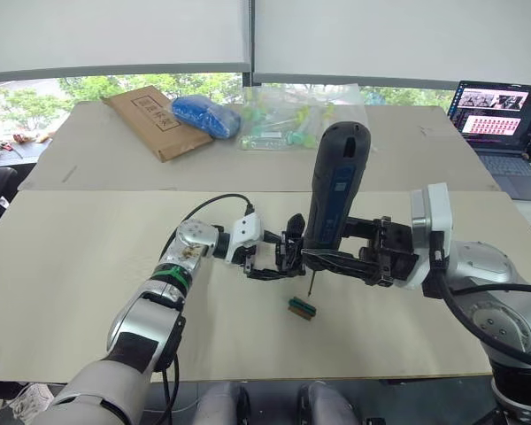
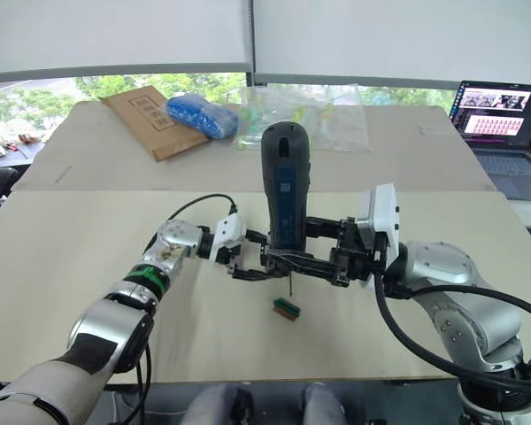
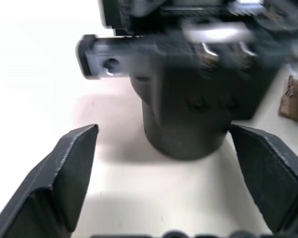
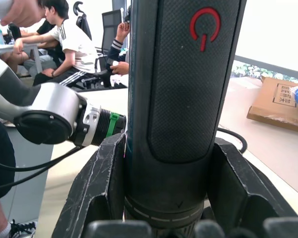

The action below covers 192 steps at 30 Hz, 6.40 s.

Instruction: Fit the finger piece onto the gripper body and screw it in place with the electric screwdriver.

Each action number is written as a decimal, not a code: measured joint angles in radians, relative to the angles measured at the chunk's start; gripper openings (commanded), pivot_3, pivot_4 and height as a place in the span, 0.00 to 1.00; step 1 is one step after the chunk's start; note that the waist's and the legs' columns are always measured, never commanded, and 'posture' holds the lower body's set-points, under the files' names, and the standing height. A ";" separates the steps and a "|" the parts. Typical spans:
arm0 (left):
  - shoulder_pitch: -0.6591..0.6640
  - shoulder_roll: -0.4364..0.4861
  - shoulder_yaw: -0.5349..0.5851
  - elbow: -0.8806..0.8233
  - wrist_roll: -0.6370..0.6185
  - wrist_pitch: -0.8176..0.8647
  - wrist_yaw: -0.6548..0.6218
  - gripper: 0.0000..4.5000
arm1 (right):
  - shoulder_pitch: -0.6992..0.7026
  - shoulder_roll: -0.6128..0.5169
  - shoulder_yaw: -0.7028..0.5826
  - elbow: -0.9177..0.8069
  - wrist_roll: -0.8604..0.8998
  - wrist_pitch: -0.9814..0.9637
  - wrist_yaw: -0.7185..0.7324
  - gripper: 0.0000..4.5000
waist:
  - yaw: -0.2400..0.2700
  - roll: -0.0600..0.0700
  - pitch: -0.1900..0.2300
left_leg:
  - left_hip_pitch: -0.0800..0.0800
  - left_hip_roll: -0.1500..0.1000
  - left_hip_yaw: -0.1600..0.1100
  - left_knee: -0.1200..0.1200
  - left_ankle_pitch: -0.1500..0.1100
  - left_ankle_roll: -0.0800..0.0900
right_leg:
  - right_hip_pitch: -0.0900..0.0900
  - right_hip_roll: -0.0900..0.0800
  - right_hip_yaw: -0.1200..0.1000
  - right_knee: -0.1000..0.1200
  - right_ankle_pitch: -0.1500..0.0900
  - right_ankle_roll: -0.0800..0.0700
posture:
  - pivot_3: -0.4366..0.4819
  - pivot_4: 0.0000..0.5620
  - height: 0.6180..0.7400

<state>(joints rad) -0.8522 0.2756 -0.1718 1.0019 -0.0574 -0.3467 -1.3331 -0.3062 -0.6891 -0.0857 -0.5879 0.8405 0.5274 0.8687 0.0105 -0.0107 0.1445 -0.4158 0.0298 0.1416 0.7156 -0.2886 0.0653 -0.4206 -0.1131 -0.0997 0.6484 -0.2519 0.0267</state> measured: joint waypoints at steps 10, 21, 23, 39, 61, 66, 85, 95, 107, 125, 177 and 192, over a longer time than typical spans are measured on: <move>0.489 -0.049 0.043 -0.792 -0.070 0.440 0.378 1.00 | 0.003 0.004 -0.005 0.007 0.005 0.003 0.003 0.42 | 0.011 0.000 0.000 | 0.002 0.001 -0.002 0.002 0.000 0.000 | 0.002 -0.001 0.002 -0.001 0.000 0.000 | 0.48 0.27 1.00; 0.443 -0.069 -0.050 -0.801 -0.022 0.494 0.491 0.88 | 0.005 0.015 0.001 0.007 0.004 0.003 0.001 0.42 | 0.017 0.000 0.000 | 0.002 0.000 -0.001 0.002 0.000 0.000 | 0.002 -0.001 0.001 -0.001 0.000 0.000 | 0.48 0.27 1.00; 0.416 -0.067 -0.058 -0.765 -0.022 0.475 0.483 0.72 | 0.006 0.015 0.002 0.007 0.002 0.003 -0.001 0.42 | 0.017 0.000 0.000 | 0.002 0.000 -0.001 0.002 0.000 0.000 | 0.001 -0.001 0.001 -0.001 0.000 0.000 | 0.48 0.27 1.00; 0.021 -0.084 -0.085 -0.082 0.000 0.031 0.140 0.50 | -0.162 0.009 0.036 0.037 0.051 0.081 0.032 0.42 | 0.026 0.000 0.000 | 0.000 -0.001 0.000 0.002 0.000 0.000 | 0.001 -0.001 0.000 -0.001 0.000 0.000 | 0.48 0.27 1.00; 0.313 -0.094 -0.045 -0.562 0.012 0.292 0.409 1.00 | -0.390 0.097 0.108 0.190 0.025 0.151 0.035 0.42 | 0.003 0.000 0.000 | 0.000 0.000 0.000 0.001 0.000 0.000 | 0.001 -0.001 0.000 0.001 0.000 0.000 | 0.48 0.27 1.00; 0.313 -0.093 -0.051 -0.566 0.017 0.293 0.428 0.72 | -0.428 0.114 0.111 0.210 -0.013 0.150 0.044 0.42 | 0.002 0.000 0.000 | 0.000 0.000 0.000 0.001 0.000 0.000 | 0.001 -0.001 0.000 0.001 0.000 0.000 | 0.48 0.27 1.00; 0.314 -0.071 -0.051 -0.574 -0.008 0.301 0.381 0.51 | -0.435 0.142 0.113 0.247 -0.125 0.114 0.048 0.42 | 0.001 0.000 0.000 | 0.000 0.000 0.000 0.000 0.000 0.000 | 0.000 0.000 0.000 0.000 0.000 0.000 | 0.48 0.27 1.00; 0.314 -0.073 -0.051 -0.574 -0.008 0.302 0.382 0.51 | -0.426 0.152 0.123 0.261 -0.172 0.092 0.078 0.42 | 0.001 0.000 0.000 | 0.000 0.000 0.000 0.000 0.000 0.000 | 0.000 0.000 0.000 0.001 0.000 0.000 | 0.48 0.27 1.00; 0.314 -0.077 -0.051 -0.574 -0.009 0.304 0.383 0.51 | -0.425 0.160 0.141 0.280 -0.200 0.077 0.092 0.42 | 0.001 0.000 0.000 | 0.000 0.000 0.000 0.000 0.000 0.000 | 0.000 0.000 0.000 0.000 0.000 0.000 | 0.48 0.27 1.00; 0.313 -0.081 -0.051 -0.571 -0.010 0.302 0.382 0.51 | -0.425 0.160 0.141 0.283 -0.199 0.074 0.093 0.42 | 0.001 0.000 0.000 | 0.000 0.000 0.000 0.000 0.000 0.000 | 0.000 0.000 0.000 0.000 0.000 0.000 | 0.48 0.27 1.00; 0.303 -0.086 -0.051 -0.552 -0.009 0.292 0.381 0.51 | -0.452 0.143 0.124 0.294 -0.189 0.078 0.112 0.42 | 0.002 0.000 0.000 | 0.000 0.000 0.000 0.000 0.000 0.000 | 0.000 -0.001 -0.001 0.000 0.000 0.000 | 0.48 0.27 1.00; 0.303 -0.088 -0.051 -0.552 -0.008 0.290 0.381 0.51 | -0.438 0.135 0.124 0.294 -0.199 0.073 0.128 0.42 | 0.002 0.000 0.000 | 0.000 0.000 0.000 0.000 0.000 0.000 | 0.001 -0.001 -0.001 0.000 0.000 0.000 | 0.48 0.27 1.00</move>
<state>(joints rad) -0.5496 0.1876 -0.2231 0.4499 -0.0654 -0.0567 -0.9519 -0.7437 -0.5546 0.0384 -0.2937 0.6415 0.6000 0.9970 0.0128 -0.0106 0.1444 -0.4157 0.0297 0.1420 0.7160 -0.2886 0.0655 -0.4201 -0.1137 -0.1003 0.6487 -0.2516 0.0269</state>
